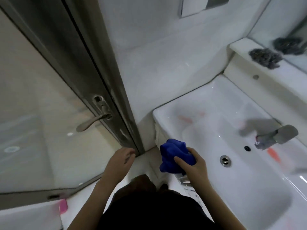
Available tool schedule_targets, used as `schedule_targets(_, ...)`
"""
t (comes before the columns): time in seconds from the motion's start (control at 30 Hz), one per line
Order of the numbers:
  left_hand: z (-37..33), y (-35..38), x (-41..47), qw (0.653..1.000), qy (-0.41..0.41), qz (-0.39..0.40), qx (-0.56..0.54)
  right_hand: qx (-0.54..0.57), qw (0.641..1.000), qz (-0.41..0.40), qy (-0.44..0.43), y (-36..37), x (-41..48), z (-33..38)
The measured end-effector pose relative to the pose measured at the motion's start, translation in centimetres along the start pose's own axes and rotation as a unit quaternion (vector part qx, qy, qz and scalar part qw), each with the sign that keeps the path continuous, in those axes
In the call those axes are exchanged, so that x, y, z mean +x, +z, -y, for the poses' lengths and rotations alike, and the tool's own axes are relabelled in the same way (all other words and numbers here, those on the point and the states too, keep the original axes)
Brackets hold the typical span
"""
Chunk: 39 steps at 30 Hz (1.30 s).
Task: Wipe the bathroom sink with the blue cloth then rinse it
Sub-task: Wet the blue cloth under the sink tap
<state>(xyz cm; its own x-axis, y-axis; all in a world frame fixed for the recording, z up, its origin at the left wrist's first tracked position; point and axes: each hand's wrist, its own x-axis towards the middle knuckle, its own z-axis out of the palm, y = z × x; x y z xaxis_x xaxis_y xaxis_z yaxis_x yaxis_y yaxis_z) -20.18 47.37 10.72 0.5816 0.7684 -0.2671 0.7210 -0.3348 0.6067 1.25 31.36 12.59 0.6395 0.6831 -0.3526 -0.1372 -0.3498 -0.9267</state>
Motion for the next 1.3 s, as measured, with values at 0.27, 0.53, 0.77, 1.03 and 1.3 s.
schedule_targets(0.27,-4.8,1.2,14.7,0.956,0.203,0.197,0.084,0.111,0.956,-0.266,0.052,-1.8,1.9,0.4)
schedule_targets(0.53,-15.0,5.3,22.8,0.864,0.406,0.278,0.11,0.162,0.854,-0.491,0.064,-3.8,-0.6,0.9)
schedule_targets(0.77,-20.5,12.9,23.4,0.819,0.458,0.332,0.091,0.172,0.804,-0.562,0.094,-8.4,-0.5,-1.6)
schedule_targets(1.03,-19.1,21.8,23.4,0.834,0.37,0.378,0.156,0.16,0.859,-0.473,0.114,-14.1,5.7,-7.1)
schedule_targets(1.3,-14.5,22.8,23.1,0.829,0.288,0.415,0.241,0.142,0.901,-0.365,0.186,-16.8,10.5,-15.3)
